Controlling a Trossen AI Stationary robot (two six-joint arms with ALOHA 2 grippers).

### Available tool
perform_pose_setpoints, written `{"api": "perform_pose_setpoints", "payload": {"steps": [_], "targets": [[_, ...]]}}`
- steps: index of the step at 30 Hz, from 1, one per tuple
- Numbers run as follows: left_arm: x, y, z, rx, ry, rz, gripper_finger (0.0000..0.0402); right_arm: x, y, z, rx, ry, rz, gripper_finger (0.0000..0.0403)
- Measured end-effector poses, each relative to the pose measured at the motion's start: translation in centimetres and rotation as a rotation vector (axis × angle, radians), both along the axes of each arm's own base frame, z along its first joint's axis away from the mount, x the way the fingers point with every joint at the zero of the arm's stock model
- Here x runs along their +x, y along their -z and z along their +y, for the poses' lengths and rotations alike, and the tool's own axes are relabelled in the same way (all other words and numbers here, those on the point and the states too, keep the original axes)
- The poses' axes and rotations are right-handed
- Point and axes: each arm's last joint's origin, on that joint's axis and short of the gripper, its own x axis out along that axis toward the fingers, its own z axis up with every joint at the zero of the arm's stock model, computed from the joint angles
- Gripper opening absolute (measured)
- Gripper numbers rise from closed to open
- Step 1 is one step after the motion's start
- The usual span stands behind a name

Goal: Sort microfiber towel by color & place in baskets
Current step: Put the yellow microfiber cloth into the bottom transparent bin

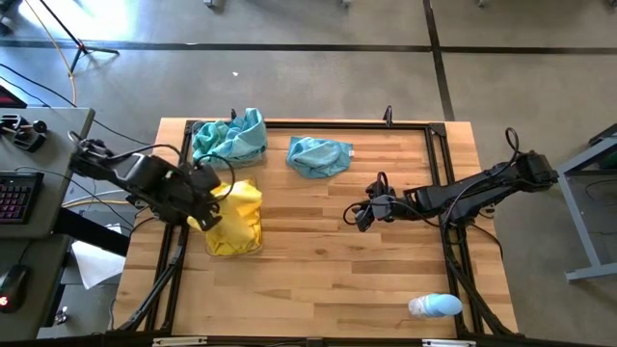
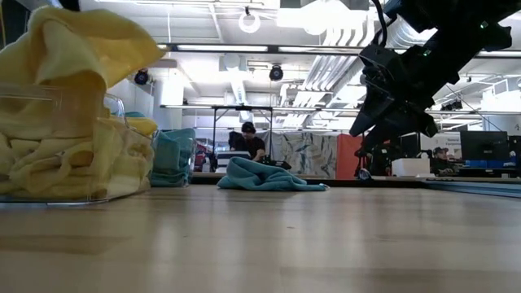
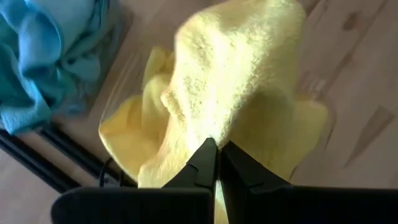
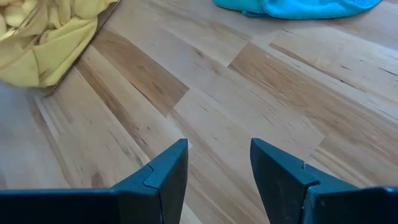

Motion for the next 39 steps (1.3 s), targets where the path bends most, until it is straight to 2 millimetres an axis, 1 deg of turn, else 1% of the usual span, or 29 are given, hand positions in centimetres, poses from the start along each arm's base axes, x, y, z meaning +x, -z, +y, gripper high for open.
{"api": "perform_pose_setpoints", "payload": {"steps": [2,6,9,12,17,25,27,30,34,39], "targets": [[-0.7,0.8,0.2,-0.025,-0.010,0.021,0.0000,0.0,0.0,0.0,0.000,0.000,0.000,0.0169],[-1.7,3.5,0.5,-0.066,-0.080,0.103,0.0000,0.0,0.0,0.0,0.000,0.000,0.000,0.0169],[-1.9,5.4,0.3,-0.109,-0.118,0.187,0.0000,0.0,0.0,0.0,0.000,0.000,0.000,0.0169],[-1.7,6.5,0.2,-0.116,-0.153,0.232,0.0000,0.0,0.0,0.0,0.000,0.000,0.000,0.0169],[0.3,7.5,-0.3,-0.106,-0.127,0.250,0.0000,0.0,0.0,0.0,0.001,0.000,-0.003,0.0169],[5.5,9.9,0.1,-0.060,0.024,0.214,0.0000,0.0,0.0,0.0,-0.006,0.016,-0.008,0.0169],[6.4,10.4,0.3,-0.049,0.061,0.218,0.0000,0.0,0.0,0.0,-0.008,0.018,-0.008,0.0169],[7.1,11.0,0.5,-0.034,0.129,0.248,0.0000,0.0,0.0,0.0,-0.008,0.018,-0.009,0.0169],[7.5,12.0,0.8,-0.021,0.185,0.277,0.0000,0.0,0.0,0.0,-0.013,0.013,-0.006,0.0169],[7.2,15.0,1.1,-0.108,0.215,0.217,0.0000,0.0,0.0,-0.1,-0.024,0.003,-0.001,0.0169]]}}
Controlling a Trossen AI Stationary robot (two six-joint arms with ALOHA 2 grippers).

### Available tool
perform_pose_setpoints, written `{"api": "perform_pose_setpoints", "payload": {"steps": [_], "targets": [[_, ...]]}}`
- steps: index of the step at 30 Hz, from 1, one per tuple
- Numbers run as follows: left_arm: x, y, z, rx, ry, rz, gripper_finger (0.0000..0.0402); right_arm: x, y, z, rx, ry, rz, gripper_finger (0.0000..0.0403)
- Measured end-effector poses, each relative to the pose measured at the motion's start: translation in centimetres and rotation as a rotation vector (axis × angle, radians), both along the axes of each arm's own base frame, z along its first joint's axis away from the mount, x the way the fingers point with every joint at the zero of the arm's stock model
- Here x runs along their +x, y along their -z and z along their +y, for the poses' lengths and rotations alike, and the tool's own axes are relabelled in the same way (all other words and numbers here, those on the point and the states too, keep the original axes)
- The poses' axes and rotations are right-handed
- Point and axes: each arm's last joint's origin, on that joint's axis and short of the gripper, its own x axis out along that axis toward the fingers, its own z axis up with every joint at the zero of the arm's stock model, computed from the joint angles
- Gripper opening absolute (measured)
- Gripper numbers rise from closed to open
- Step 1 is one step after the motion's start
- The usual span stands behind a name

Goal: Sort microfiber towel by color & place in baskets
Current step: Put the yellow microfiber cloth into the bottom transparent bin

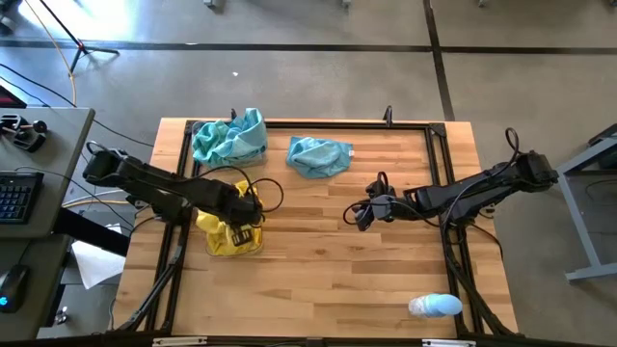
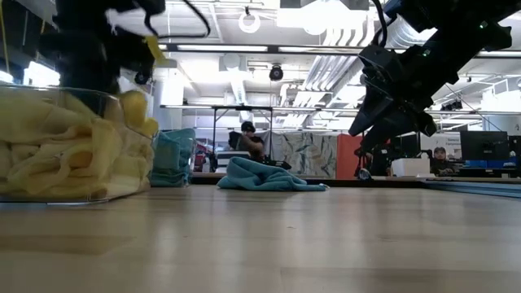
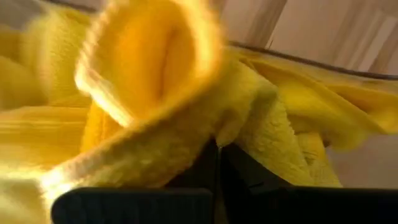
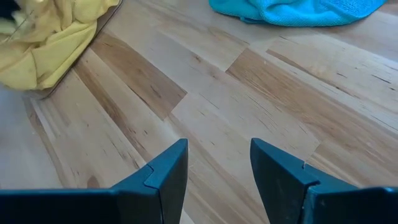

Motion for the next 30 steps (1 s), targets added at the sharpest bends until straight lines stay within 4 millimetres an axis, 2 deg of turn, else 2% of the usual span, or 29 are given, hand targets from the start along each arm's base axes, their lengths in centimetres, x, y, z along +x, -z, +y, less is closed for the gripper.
{"api": "perform_pose_setpoints", "payload": {"steps": [5,8,13,23,26,30], "targets": [[-0.7,2.7,0.4,-0.046,-0.071,-0.017,0.0000,0.0,0.0,0.0,-0.003,-0.002,0.001,0.0169],[-0.9,3.1,0.5,-0.054,-0.113,-0.018,0.0000,0.0,0.0,0.0,-0.008,-0.007,0.003,0.0169],[-0.9,3.1,0.5,-0.039,-0.117,-0.023,0.0013,0.0,0.0,0.0,-0.008,-0.007,0.003,0.0169],[-0.6,3.1,0.5,-0.035,-0.102,-0.043,0.0089,0.0,0.0,0.0,-0.006,-0.009,0.003,0.0169],[-0.5,2.4,0.5,-0.039,-0.101,-0.064,0.0096,0.0,0.0,0.0,-0.002,-0.013,0.004,0.0169],[-0.4,0.4,0.5,-0.049,-0.101,-0.122,0.0097,0.0,0.0,0.0,-0.002,-0.013,0.004,0.0169]]}}
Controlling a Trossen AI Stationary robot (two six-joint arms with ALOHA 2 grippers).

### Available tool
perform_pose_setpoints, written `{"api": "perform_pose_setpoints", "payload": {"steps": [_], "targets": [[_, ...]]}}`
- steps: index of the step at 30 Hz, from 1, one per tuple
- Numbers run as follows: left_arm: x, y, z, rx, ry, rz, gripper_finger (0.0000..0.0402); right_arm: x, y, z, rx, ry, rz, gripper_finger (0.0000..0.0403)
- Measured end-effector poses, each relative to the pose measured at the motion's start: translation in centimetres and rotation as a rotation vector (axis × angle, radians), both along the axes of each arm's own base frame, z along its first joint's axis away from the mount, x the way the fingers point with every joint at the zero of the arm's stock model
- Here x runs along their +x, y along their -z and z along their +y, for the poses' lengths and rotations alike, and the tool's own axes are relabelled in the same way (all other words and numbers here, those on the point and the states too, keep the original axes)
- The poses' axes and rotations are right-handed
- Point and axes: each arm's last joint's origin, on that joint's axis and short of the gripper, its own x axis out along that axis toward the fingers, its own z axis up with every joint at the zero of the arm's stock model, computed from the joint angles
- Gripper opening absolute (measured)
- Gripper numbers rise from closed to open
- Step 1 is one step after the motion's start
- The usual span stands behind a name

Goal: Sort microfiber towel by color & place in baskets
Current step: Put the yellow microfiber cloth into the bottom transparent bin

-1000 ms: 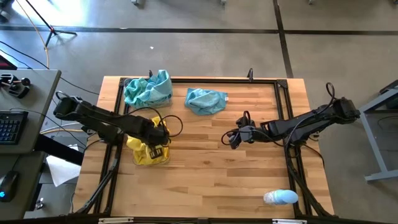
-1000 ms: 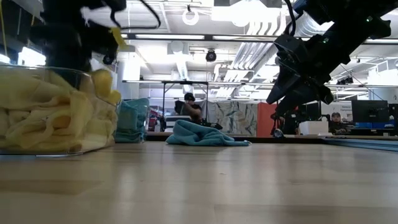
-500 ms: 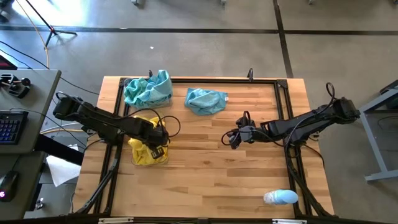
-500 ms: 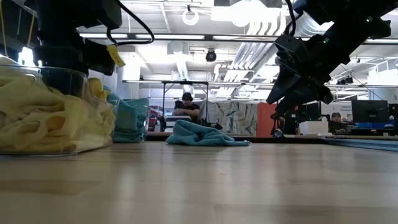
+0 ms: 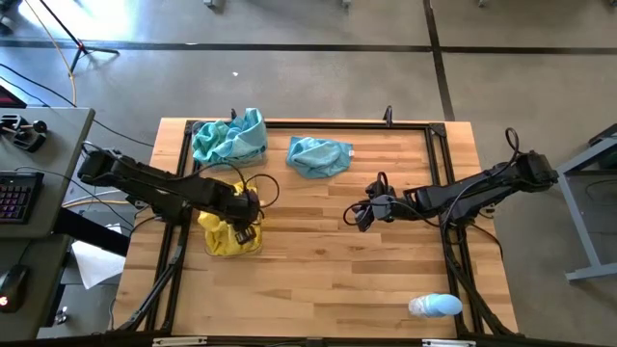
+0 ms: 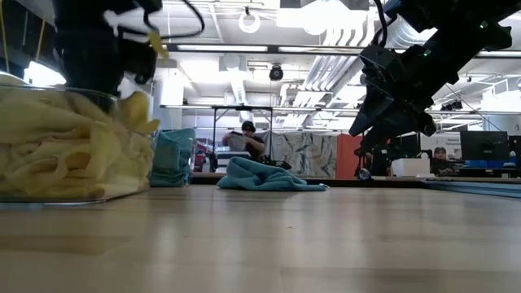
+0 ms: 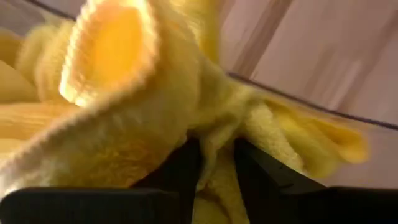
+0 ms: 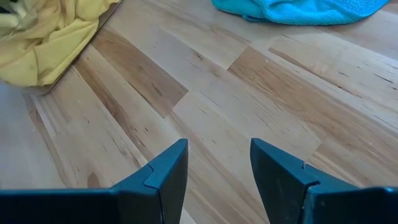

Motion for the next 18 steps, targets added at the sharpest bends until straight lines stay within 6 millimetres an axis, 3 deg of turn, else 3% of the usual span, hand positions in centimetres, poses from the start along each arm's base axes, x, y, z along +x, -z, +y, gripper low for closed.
{"api": "perform_pose_setpoints", "payload": {"steps": [11,18], "targets": [[-2.0,-5.8,0.3,-0.047,-0.071,-0.143,0.0097,0.0,0.0,0.0,-0.013,-0.013,0.005,0.0169],[-3.6,-8.1,0.6,-0.092,-0.119,-0.267,0.0097,0.0,0.0,0.0,-0.037,-0.037,0.014,0.0169]]}}
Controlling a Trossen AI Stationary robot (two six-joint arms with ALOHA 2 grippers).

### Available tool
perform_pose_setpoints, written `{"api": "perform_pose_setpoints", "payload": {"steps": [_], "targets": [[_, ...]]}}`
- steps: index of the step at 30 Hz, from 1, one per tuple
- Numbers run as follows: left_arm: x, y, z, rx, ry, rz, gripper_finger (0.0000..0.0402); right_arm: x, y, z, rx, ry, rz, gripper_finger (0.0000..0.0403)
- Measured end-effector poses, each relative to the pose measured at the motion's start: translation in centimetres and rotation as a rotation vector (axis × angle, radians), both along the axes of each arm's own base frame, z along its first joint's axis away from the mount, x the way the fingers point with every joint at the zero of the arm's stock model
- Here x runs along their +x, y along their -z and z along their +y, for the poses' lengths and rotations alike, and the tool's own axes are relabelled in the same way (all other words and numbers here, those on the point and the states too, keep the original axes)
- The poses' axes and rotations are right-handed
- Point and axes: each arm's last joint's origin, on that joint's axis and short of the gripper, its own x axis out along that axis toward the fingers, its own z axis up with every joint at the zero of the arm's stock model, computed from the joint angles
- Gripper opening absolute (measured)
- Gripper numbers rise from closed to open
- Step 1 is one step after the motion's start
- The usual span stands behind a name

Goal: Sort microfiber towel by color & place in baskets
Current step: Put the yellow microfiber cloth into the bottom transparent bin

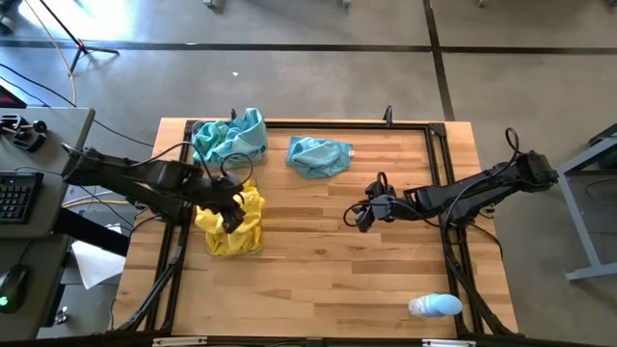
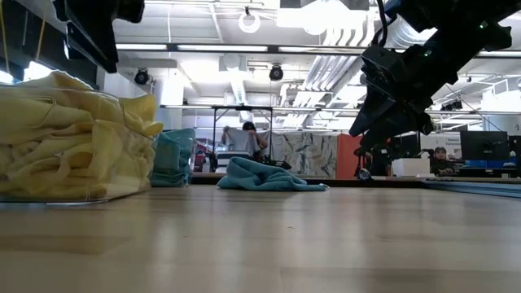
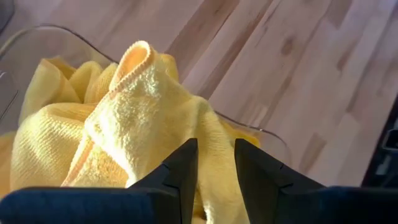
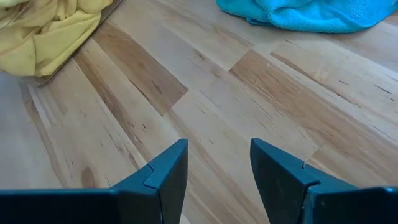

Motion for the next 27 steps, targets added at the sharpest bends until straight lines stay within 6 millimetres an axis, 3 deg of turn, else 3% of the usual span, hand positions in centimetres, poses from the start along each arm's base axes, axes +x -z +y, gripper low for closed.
{"api": "perform_pose_setpoints", "payload": {"steps": [9,14,20,27], "targets": [[-1.3,-1.0,0.2,-0.039,-0.009,-0.054,0.0097,0.1,-0.1,0.0,-0.045,-0.046,0.009,0.0169],[-3.0,-0.2,0.2,-0.074,0.021,0.134,0.0097,0.2,-0.2,0.0,-0.080,-0.083,0.003,0.0169],[-3.1,2.5,0.1,-0.040,0.014,0.266,0.0097,0.4,-0.4,0.0,-0.146,-0.149,-0.001,0.0169],[-2.0,7.5,-0.2,-0.072,0.035,0.324,0.0097,0.8,-0.6,-0.8,-0.120,-0.174,-0.021,0.0169]]}}
